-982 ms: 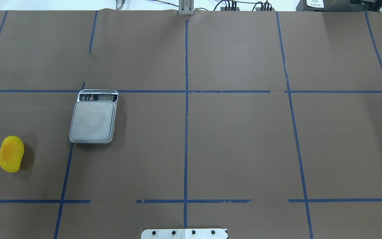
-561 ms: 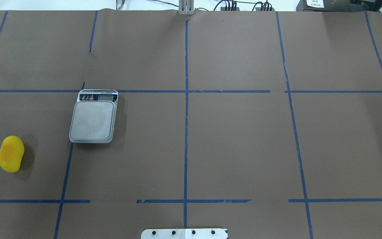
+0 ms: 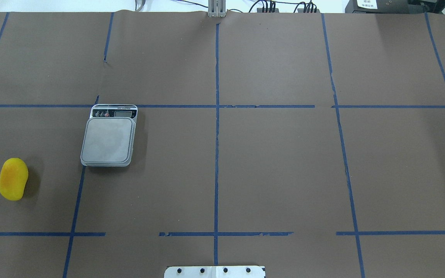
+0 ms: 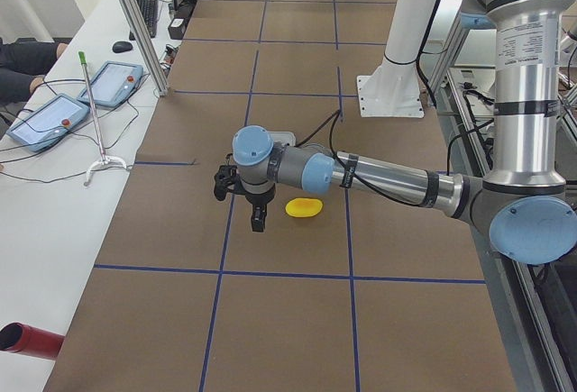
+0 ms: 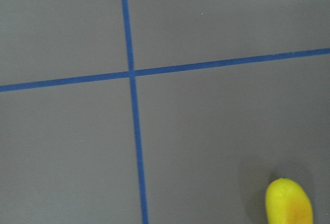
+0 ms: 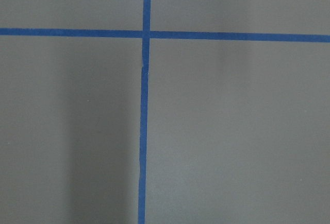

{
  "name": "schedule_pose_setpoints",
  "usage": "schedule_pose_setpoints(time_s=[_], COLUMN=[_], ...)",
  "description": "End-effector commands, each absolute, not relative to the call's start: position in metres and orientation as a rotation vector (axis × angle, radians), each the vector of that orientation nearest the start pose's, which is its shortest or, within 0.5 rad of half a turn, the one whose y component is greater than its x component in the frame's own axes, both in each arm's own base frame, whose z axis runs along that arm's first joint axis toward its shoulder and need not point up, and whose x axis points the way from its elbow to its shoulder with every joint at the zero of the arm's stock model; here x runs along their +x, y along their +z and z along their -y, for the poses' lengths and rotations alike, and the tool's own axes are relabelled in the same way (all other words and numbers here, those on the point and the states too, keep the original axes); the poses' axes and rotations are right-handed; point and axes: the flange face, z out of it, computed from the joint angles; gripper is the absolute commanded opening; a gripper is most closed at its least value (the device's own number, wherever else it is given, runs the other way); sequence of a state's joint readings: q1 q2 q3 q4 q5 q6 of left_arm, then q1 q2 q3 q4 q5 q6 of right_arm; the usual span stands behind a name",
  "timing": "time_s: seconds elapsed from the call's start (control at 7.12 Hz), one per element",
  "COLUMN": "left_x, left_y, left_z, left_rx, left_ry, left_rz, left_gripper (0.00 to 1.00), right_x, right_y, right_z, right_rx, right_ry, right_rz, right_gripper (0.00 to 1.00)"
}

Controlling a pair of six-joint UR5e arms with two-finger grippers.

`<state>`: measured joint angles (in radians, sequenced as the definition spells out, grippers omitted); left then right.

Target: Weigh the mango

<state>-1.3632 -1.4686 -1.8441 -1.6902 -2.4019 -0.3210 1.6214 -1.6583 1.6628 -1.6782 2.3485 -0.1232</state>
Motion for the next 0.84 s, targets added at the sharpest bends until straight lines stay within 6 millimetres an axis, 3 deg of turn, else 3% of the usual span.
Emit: schedule_pose_setpoints(time_s=[0.0,0.14,0.28,0.42,0.7], left_x=[0.118,0.149,0.193,0.202,0.248], left_y=[0.550,0.552,0.558,0.565,0.568], left_z=[0.426,0.418,0.406,0.403,0.395], left_rx=[0.057,0.022,0.012,0.021,-0.030], left_ry=[-0.100,-0.131,-0.107,-0.108,-0.070], left_rz=[-0.890,-0.857,-0.819,-0.831,-0.831], left_gripper=[1.00,1.00,1.00,1.00,1.00], right_x=[0.086,0.086,0.086,0.086,0.086], right_y=[0.665,0.665,0.665,0.665,0.665], right_z=[0.443,0.443,0.443,0.443,0.443], right_rx=[-0.029,-0.029,-0.029,-0.029,-0.029], right_ry=[-0.030,-0.030,-0.030,-0.030,-0.030], right_rz=[0.783,0.783,0.783,0.783,0.783], right_gripper=[1.00,1.00,1.00,1.00,1.00])
